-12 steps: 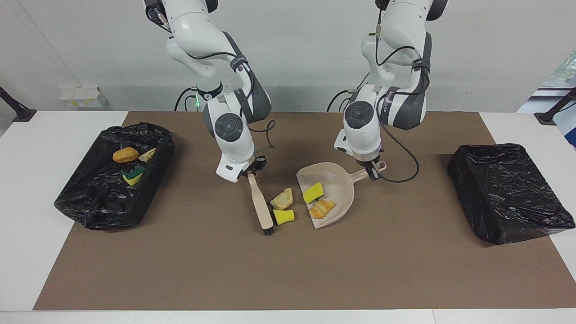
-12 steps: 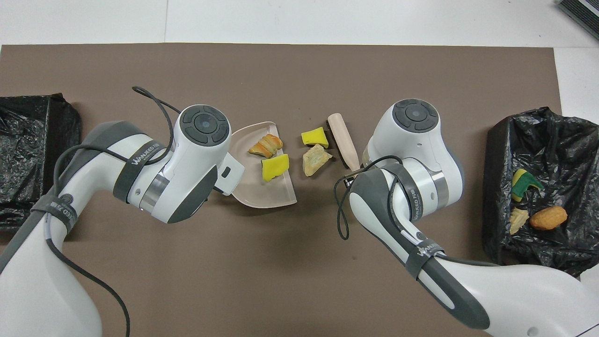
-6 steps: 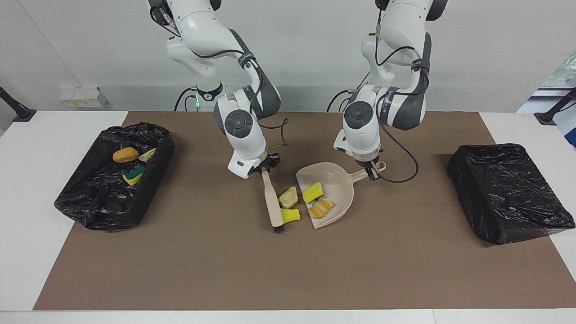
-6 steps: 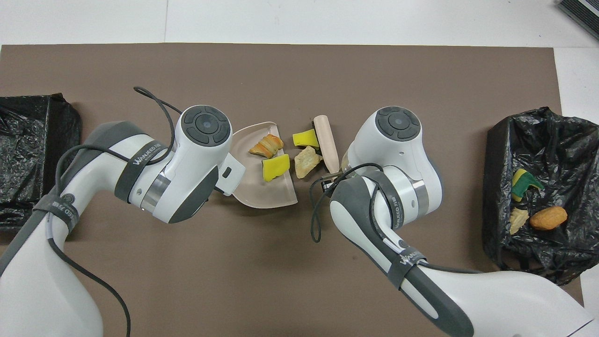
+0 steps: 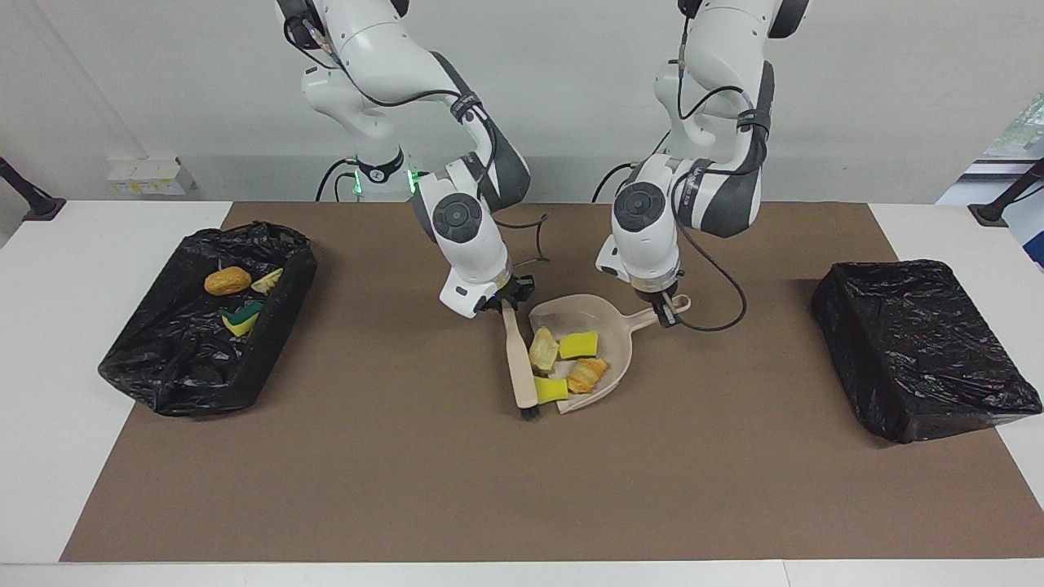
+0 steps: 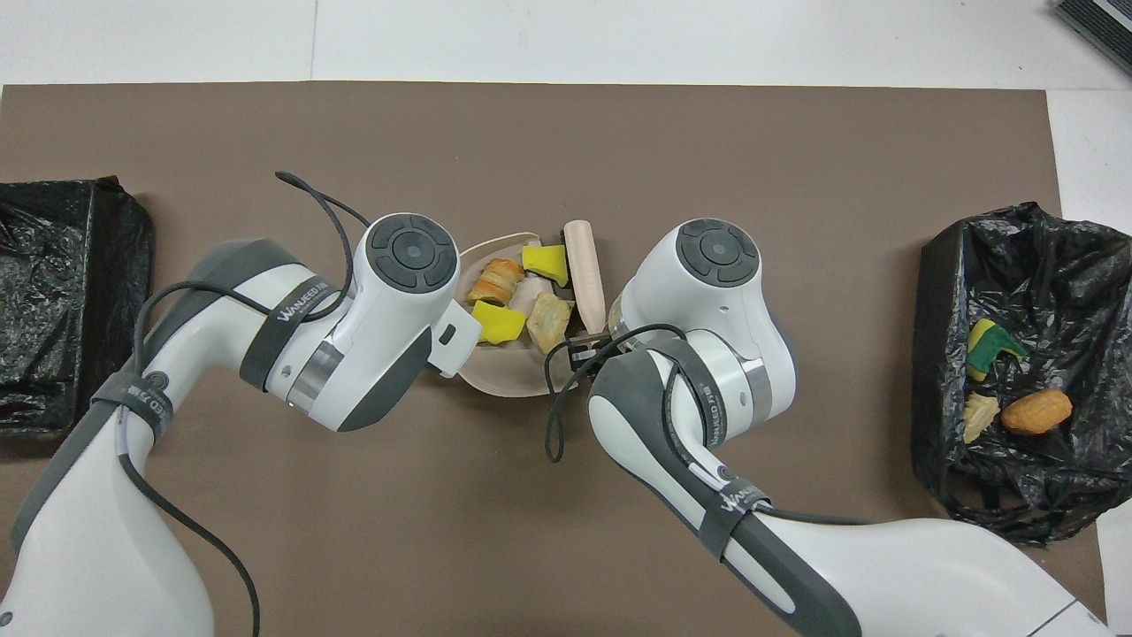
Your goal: Sweep and dump trash in bin
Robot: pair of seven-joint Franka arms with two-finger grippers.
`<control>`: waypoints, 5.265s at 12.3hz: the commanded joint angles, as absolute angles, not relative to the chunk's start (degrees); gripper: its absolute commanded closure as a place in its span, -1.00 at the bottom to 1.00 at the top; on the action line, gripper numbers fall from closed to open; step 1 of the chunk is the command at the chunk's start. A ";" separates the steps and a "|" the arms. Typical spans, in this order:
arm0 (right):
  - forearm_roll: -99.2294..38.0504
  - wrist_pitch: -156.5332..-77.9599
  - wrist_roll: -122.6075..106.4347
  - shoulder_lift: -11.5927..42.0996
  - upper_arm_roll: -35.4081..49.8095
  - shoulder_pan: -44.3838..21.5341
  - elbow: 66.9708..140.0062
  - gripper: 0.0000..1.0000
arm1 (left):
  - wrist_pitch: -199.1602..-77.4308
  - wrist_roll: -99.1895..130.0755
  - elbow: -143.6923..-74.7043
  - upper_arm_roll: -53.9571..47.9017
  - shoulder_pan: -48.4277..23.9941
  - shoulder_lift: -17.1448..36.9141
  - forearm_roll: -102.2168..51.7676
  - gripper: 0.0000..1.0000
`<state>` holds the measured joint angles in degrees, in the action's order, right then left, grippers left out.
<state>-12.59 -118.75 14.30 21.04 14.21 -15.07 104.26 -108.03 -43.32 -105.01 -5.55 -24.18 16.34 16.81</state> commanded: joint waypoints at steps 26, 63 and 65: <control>-12.12 -104.93 18.52 2.64 14.50 -10.62 110.83 1.00 | -114.34 -83.71 -112.68 -4.84 4.72 0.35 11.95 1.00; -14.86 -125.60 47.46 3.96 14.33 -40.95 125.68 1.00 | -110.23 -87.89 -89.30 -4.31 24.88 11.44 61.34 1.00; -13.28 -124.81 48.95 3.69 14.33 -41.13 125.68 1.00 | -107.41 -87.89 -89.21 -4.31 23.47 10.37 61.96 1.00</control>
<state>-15.41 -125.65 46.32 5.84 14.44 -40.98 124.35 -110.18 -89.01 -88.90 -4.93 25.21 11.98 60.11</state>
